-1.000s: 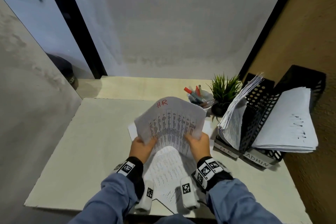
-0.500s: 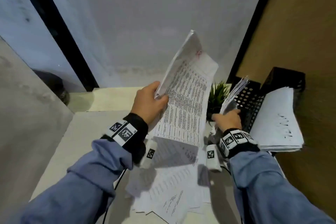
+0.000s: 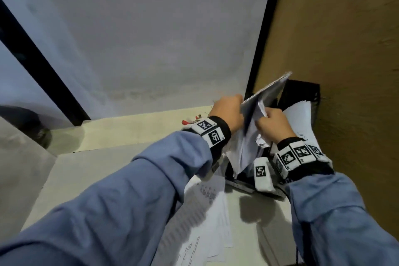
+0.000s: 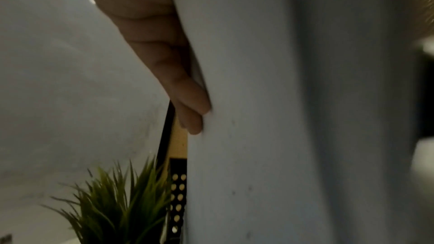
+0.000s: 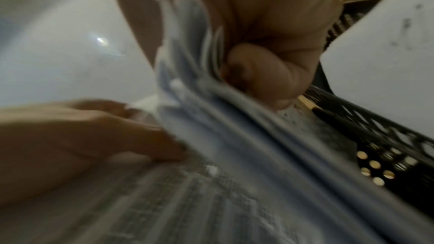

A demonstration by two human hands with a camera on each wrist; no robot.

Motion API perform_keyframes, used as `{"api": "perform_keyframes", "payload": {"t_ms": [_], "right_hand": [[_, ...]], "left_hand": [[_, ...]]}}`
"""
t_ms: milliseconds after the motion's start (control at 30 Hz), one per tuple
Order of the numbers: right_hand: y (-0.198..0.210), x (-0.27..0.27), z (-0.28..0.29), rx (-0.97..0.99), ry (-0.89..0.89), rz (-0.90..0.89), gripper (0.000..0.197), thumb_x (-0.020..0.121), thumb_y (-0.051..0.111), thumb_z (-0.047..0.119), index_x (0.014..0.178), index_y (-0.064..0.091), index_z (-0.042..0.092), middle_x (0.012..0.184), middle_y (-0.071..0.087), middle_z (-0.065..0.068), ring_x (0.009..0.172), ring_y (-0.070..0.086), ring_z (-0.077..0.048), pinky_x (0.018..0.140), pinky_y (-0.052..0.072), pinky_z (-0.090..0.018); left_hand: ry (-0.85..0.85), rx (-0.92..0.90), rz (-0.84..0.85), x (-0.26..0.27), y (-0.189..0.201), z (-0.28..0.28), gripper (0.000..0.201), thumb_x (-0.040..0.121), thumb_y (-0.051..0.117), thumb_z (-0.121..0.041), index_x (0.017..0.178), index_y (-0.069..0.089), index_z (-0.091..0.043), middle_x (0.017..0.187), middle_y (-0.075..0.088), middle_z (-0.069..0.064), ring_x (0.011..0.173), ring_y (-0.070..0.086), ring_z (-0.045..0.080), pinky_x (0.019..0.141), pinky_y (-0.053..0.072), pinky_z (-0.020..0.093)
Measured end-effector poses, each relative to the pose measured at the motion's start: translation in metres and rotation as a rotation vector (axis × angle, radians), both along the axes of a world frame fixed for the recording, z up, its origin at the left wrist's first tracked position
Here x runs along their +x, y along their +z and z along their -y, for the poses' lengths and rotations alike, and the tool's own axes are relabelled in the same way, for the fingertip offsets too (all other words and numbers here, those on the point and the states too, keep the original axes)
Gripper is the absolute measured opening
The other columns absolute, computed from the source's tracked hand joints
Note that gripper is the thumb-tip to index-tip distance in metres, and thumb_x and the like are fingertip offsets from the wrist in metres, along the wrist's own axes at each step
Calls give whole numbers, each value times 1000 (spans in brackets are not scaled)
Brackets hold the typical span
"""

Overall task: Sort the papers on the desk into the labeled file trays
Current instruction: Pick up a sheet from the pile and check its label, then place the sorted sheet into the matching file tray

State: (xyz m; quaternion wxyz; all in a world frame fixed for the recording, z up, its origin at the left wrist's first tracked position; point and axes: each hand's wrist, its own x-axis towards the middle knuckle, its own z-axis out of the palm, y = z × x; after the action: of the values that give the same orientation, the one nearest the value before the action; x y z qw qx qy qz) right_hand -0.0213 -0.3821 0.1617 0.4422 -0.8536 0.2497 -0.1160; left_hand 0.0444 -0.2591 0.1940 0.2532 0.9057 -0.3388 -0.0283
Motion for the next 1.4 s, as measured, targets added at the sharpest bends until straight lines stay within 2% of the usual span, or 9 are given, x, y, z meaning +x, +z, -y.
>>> {"api": "perform_keyframes", "payload": {"t_ms": [300,467,600,733,833,967,1133,1267,1400], "right_hand": [[-22,2,-6,-149,8,-334,40,81,53,16,121,57,7,116,62,-19,107,59,-34,86,45,-31],[-52,-6,-15,-121,5,-385,36,83,51,16,117,56,5,117,61,-20,107,58,-35,86,45,-33],[-46,-5,-22,-133,2,-297,39,84,53,21,121,55,11,110,64,-17,101,60,-32,80,45,-31],[-27,-14,-53,-116,50,-4,38,87,55,25,124,56,19,89,59,3,79,55,-14,74,44,-26],[-27,-26,-91,-111,259,170,24,88,56,23,109,66,22,73,66,-3,63,57,-17,65,49,-29],[-75,-29,-131,-92,450,-38,19,85,55,21,97,70,18,68,62,3,66,58,-15,71,52,-30],[-154,-35,-148,-36,391,-491,36,85,55,20,120,58,10,119,53,-9,109,56,-22,94,44,-27],[-185,-45,-158,-27,301,-549,20,78,60,21,71,41,18,96,38,-6,84,40,-16,57,32,-23],[-196,-51,-165,-25,225,-560,20,77,58,19,90,44,13,97,33,-3,84,37,-17,69,33,-23]], "left_hand": [[90,36,-358,12,-75,42,28,89,56,-25,109,62,-7,109,66,17,100,62,34,85,49,36],[80,55,-408,13,-103,31,33,93,49,-24,118,59,-5,115,63,19,106,59,34,87,46,35],[82,-61,-384,12,-90,19,45,94,45,-46,112,61,-9,103,66,12,94,62,28,84,50,35],[225,-276,-450,20,-92,-21,50,94,35,-52,101,63,-11,95,68,11,84,64,25,80,54,38],[418,-293,-455,28,-117,-74,46,87,40,-49,86,65,-11,92,71,13,85,67,31,80,55,42],[690,82,-509,24,-168,-159,30,87,55,-29,100,62,-3,107,67,15,99,62,33,82,47,33],[1078,290,-686,-29,-211,-232,59,79,61,-38,121,38,-4,124,40,16,112,49,35,90,47,42],[1168,45,-758,-48,-224,-255,79,77,72,-37,132,30,0,134,43,20,118,50,39,93,46,43],[1112,-161,-631,-53,-223,-263,44,80,69,-14,118,52,0,117,60,20,104,59,35,78,44,31]]}}
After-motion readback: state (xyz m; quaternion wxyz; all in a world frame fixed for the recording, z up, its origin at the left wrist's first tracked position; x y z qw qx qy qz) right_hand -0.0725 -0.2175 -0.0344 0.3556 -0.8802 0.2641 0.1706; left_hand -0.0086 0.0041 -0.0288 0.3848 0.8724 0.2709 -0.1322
